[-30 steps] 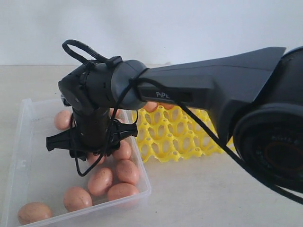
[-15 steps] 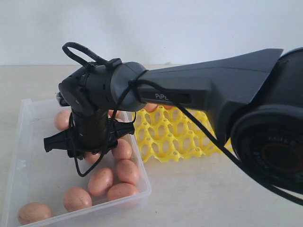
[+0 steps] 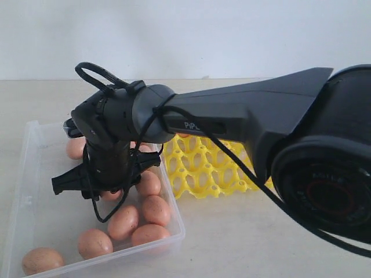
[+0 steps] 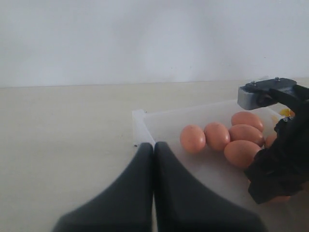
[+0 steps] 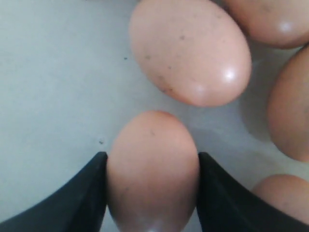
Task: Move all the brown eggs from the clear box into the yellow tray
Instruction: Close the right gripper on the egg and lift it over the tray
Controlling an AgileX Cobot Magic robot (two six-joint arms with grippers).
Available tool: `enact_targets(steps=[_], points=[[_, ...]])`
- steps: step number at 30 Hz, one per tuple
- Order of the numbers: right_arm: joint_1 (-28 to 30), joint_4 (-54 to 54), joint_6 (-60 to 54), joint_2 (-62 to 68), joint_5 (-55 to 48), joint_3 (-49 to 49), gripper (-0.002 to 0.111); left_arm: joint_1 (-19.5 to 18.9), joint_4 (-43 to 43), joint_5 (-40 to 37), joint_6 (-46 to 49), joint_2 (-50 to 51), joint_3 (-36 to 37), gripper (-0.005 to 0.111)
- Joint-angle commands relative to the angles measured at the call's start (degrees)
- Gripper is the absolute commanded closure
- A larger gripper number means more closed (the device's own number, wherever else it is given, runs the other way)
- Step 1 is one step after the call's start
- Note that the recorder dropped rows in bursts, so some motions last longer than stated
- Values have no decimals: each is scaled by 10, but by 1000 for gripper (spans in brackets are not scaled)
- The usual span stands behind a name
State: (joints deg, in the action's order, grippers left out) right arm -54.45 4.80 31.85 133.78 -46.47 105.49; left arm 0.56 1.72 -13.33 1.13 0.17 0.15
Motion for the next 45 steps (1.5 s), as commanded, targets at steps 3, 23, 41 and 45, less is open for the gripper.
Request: enact_targets(steps=[3,23,41,45], points=[[-5,4,-110,-48,44,-2,108,3,3,1,0,-2,-1,111],[66,-9,-223,-341,397,-371,108,3,3,1,0,-2,-1,111],[159,-453,-734,-470,702,-616,108,3,3,1,0,-2,-1,111],[159,-663,-947,-470,853,-637,108,3,3,1,0,-2,-1,111]])
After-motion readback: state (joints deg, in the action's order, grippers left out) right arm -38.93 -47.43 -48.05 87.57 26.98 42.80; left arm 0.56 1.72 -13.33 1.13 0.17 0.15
